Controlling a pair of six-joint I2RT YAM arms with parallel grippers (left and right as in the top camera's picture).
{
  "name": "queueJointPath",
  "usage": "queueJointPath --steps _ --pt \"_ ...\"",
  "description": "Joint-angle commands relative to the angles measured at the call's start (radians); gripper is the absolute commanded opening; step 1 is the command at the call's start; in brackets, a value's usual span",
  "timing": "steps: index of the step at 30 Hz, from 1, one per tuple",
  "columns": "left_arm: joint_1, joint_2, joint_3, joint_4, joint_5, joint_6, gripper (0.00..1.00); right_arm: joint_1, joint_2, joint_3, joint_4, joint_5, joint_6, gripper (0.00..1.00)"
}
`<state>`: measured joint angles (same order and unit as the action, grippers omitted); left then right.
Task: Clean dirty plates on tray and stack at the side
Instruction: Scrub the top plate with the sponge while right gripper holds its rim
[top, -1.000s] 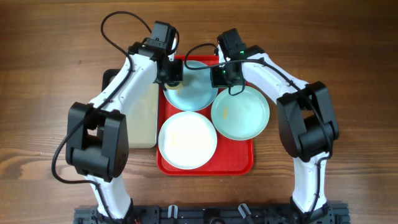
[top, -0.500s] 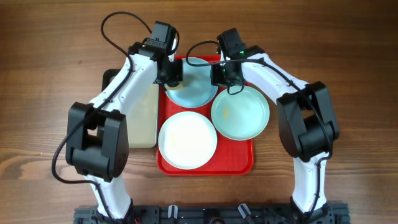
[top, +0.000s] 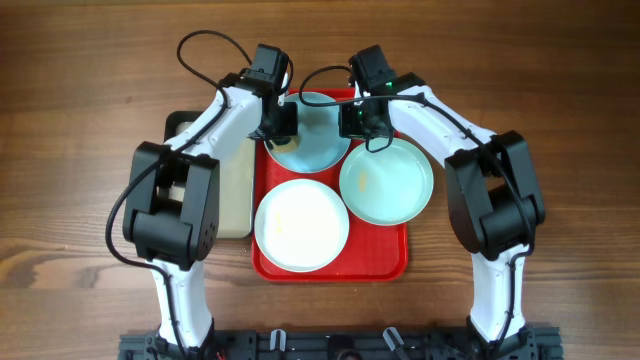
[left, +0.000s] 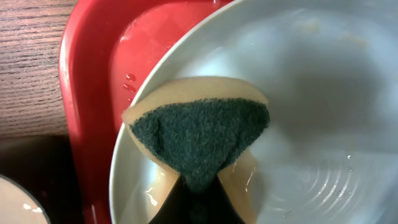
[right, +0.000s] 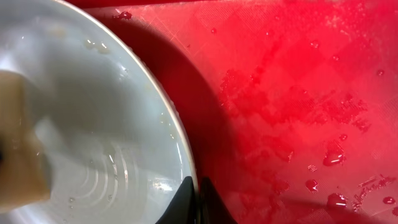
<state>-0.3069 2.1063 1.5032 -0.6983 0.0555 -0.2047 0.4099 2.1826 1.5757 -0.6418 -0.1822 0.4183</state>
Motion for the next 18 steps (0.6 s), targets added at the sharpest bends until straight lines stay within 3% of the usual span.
queueJointPath --steps 1,7,15,18 --pt "-0.013 0.074 0.002 0.01 0.061 -0.014 0.04 0.005 0.011 -0.012 -0.005 -0.035 -0.043 0.04" --pt "-0.073 0.116 0.002 0.03 0.106 -0.013 0.04 0.005 0.011 -0.012 -0.003 -0.067 -0.046 0.04" --pt "-0.027 0.099 0.047 0.051 0.593 -0.013 0.04 0.01 0.011 -0.012 0.003 -0.066 -0.05 0.04" --pt "0.039 0.027 0.105 0.043 0.669 -0.013 0.04 0.008 0.011 -0.012 0.005 -0.063 -0.051 0.04"
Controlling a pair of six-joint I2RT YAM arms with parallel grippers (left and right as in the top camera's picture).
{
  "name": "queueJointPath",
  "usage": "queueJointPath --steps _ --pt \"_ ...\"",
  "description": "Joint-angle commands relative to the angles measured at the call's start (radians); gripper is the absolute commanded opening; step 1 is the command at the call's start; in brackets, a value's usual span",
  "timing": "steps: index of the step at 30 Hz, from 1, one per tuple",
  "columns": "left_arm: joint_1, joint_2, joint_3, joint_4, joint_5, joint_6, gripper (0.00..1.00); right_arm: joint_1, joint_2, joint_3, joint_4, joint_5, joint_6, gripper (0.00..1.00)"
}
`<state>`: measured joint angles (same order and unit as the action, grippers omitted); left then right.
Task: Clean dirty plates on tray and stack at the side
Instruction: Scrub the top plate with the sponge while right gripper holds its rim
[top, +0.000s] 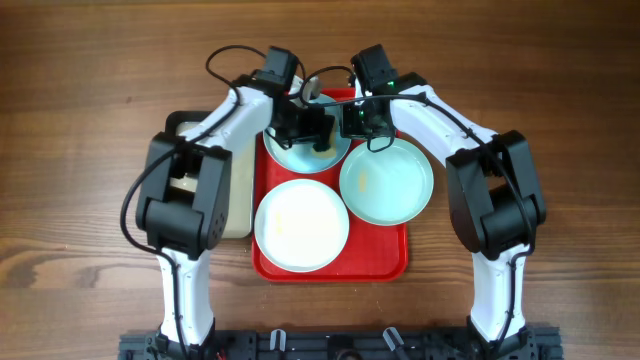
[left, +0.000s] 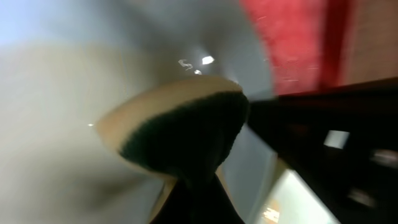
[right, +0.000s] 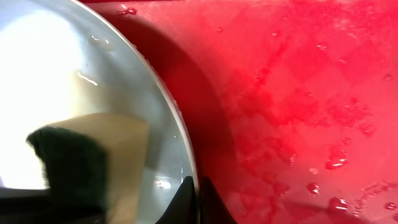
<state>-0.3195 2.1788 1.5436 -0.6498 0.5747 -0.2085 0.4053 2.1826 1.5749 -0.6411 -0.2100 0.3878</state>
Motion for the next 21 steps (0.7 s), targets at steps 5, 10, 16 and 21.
queueJointPath --steps 5,10,16,21 --pt "0.13 -0.228 0.075 -0.084 -0.077 -0.009 0.04 0.012 0.011 -0.011 0.005 -0.035 -0.02 0.04" --pt "0.114 -0.23 0.041 -0.174 -0.354 -0.009 0.04 0.013 0.011 -0.011 0.005 -0.035 -0.019 0.04" --pt "0.035 -0.159 -0.05 -0.057 -0.471 -0.009 0.04 0.013 0.011 -0.011 0.005 -0.035 -0.019 0.04" --pt "0.001 -0.122 -0.052 -0.038 -0.563 -0.01 0.04 0.013 0.011 -0.011 0.004 -0.035 -0.019 0.04"
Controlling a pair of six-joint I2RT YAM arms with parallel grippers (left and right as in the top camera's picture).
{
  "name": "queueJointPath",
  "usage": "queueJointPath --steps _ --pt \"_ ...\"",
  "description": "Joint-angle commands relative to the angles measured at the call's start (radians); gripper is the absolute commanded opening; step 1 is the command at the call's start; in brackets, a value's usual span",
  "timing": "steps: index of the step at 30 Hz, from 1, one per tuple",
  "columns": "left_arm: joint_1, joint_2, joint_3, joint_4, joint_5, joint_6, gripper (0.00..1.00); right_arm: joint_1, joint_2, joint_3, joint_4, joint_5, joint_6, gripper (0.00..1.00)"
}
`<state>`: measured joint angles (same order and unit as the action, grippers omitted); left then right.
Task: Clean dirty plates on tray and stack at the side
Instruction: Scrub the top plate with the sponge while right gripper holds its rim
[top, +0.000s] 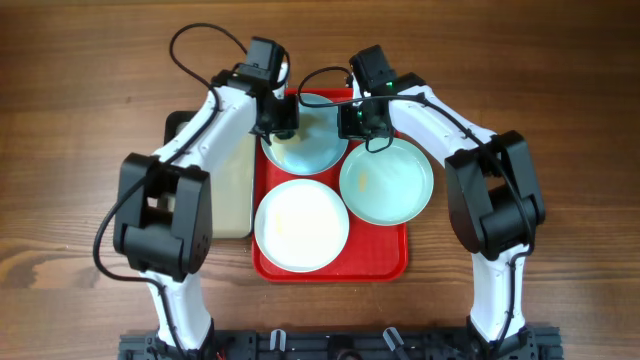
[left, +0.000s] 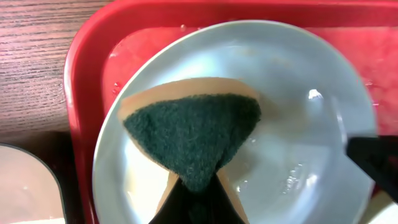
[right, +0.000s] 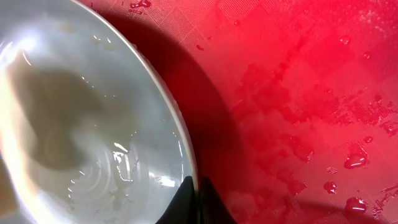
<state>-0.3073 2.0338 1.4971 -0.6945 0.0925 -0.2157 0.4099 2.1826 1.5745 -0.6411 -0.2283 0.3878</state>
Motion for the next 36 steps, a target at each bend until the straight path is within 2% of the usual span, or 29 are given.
queueJointPath --steps 1,8,12,17,19,30,36 --pt "-0.014 0.025 -0.006 0.006 -0.087 -0.002 0.04 0.008 0.011 -0.011 0.005 -0.016 -0.02 0.04" --pt "-0.018 0.031 -0.051 0.015 -0.113 -0.002 0.04 0.008 0.011 -0.011 0.005 -0.016 -0.021 0.04" --pt "-0.026 0.031 -0.129 0.082 -0.109 -0.003 0.04 0.008 0.011 -0.011 0.005 -0.016 -0.021 0.04" --pt "-0.05 0.031 -0.139 0.142 0.061 -0.016 0.04 0.008 0.011 -0.011 0.004 -0.017 -0.021 0.04" --pt "-0.069 0.031 -0.139 0.153 0.061 -0.055 0.04 0.008 0.011 -0.011 0.003 -0.017 -0.021 0.04" --pt "-0.175 0.031 -0.139 0.168 0.064 -0.055 0.04 0.008 0.011 -0.011 -0.003 -0.017 -0.022 0.04" --pt "-0.127 -0.023 -0.099 0.157 0.024 -0.053 0.04 0.008 0.011 -0.011 -0.003 -0.016 -0.022 0.04"
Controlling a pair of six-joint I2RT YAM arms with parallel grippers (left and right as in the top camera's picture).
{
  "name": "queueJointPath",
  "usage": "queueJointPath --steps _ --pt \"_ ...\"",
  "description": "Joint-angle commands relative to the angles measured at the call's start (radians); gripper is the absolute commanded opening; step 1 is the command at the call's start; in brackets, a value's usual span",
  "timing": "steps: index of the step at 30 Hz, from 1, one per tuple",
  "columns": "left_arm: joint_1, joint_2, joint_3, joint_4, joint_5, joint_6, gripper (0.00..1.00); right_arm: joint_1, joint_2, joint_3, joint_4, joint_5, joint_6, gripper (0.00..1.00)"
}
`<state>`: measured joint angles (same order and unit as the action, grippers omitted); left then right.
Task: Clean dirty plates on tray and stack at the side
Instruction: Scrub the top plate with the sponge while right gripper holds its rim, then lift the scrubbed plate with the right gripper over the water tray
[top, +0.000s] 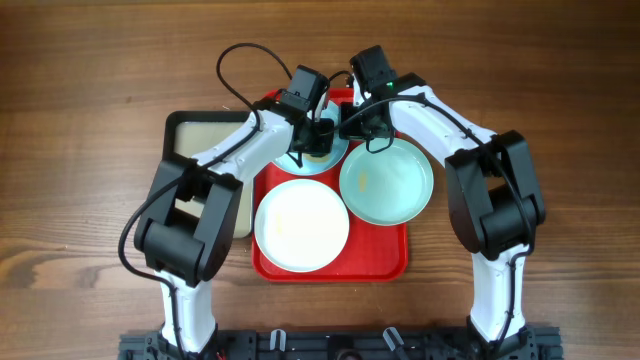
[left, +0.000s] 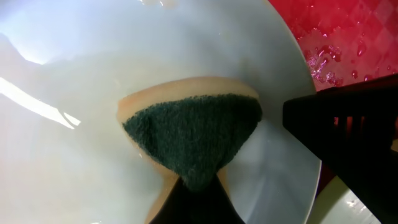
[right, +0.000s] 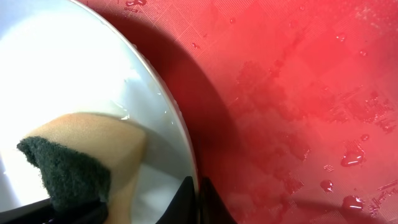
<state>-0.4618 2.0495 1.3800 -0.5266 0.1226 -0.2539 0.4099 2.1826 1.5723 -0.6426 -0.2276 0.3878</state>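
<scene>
A pale blue plate (top: 300, 160) lies at the back of the red tray (top: 385, 262). My left gripper (left: 194, 190) is shut on a tan sponge (left: 189, 134) with a dark green scouring face, pressed on the plate's right part (left: 81, 155). My right gripper (right: 195, 190) is shut on that plate's right rim (right: 180, 134), and the sponge (right: 93, 155) shows in its view too. In the overhead view the left gripper (top: 312, 135) and the right gripper (top: 352, 125) are close together over the plate. A second blue plate (top: 386, 181) and a white plate (top: 301, 224) also lie on the tray.
A cream-coloured basin with a dark rim (top: 200, 135) stands left of the tray. Water drops speckle the tray floor (right: 298, 106). Brown wooden table (top: 90, 80) lies all around.
My left gripper with the sponge has moved from the plate's left side to its right part, close beside the right gripper. The right gripper kept its hold on the rim.
The sponge was on the plate's left edge, then further right near the right gripper, then back at the left side, and now at the right again. All the while my right gripper stayed shut on the plate's rim, and the other two plates did not move.
</scene>
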Motion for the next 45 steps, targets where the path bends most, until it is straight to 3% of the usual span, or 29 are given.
queueJointPath --steps 1,6,16,17,18,19,22,23,24,28,33,38,41,45 --pt "0.048 -0.077 0.021 -0.011 -0.018 -0.012 0.04 0.008 0.011 -0.009 -0.002 -0.017 -0.022 0.05" --pt "0.13 -0.222 0.021 -0.047 -0.019 -0.013 0.04 0.008 0.011 -0.009 0.0 -0.017 -0.021 0.06" --pt "0.18 -0.219 0.0 -0.106 -0.027 -0.013 0.04 0.008 0.011 -0.009 -0.003 -0.017 -0.021 0.09" --pt "0.179 -0.219 0.0 -0.115 -0.026 -0.013 0.04 0.008 0.011 -0.009 -0.003 -0.017 -0.022 0.15" --pt "0.179 -0.219 0.0 -0.125 -0.026 -0.013 0.04 0.008 0.011 -0.01 -0.002 -0.012 -0.021 0.27" --pt "0.18 -0.219 0.0 -0.139 -0.026 -0.013 0.04 0.008 0.011 -0.013 -0.002 0.011 -0.021 0.3" --pt "0.184 -0.222 0.0 -0.143 -0.026 -0.012 0.04 0.008 0.019 -0.031 0.026 0.024 -0.021 0.25" --pt "0.193 -0.229 0.001 -0.138 -0.026 -0.012 0.04 0.008 0.019 -0.031 0.029 0.024 -0.021 0.18" --pt "0.212 -0.246 0.005 -0.14 -0.026 -0.012 0.04 0.008 0.019 -0.031 0.033 0.024 -0.021 0.04" --pt "0.325 -0.378 0.006 -0.203 -0.022 -0.012 0.04 -0.013 0.005 0.008 0.009 0.024 -0.021 0.04" --pt "0.508 -0.587 0.006 -0.459 0.041 -0.012 0.04 -0.027 -0.021 0.189 -0.181 0.025 -0.021 0.04" --pt "0.656 -0.663 0.005 -0.64 -0.053 -0.022 0.04 -0.021 -0.021 0.362 -0.317 0.024 -0.02 0.05" --pt "0.659 -0.663 -0.056 -0.66 -0.044 -0.024 0.04 0.016 -0.021 0.446 -0.331 0.025 -0.018 0.04" --pt "0.655 -0.663 -0.224 -0.568 0.002 -0.024 0.04 0.124 -0.02 0.449 -0.256 0.069 0.008 0.04"
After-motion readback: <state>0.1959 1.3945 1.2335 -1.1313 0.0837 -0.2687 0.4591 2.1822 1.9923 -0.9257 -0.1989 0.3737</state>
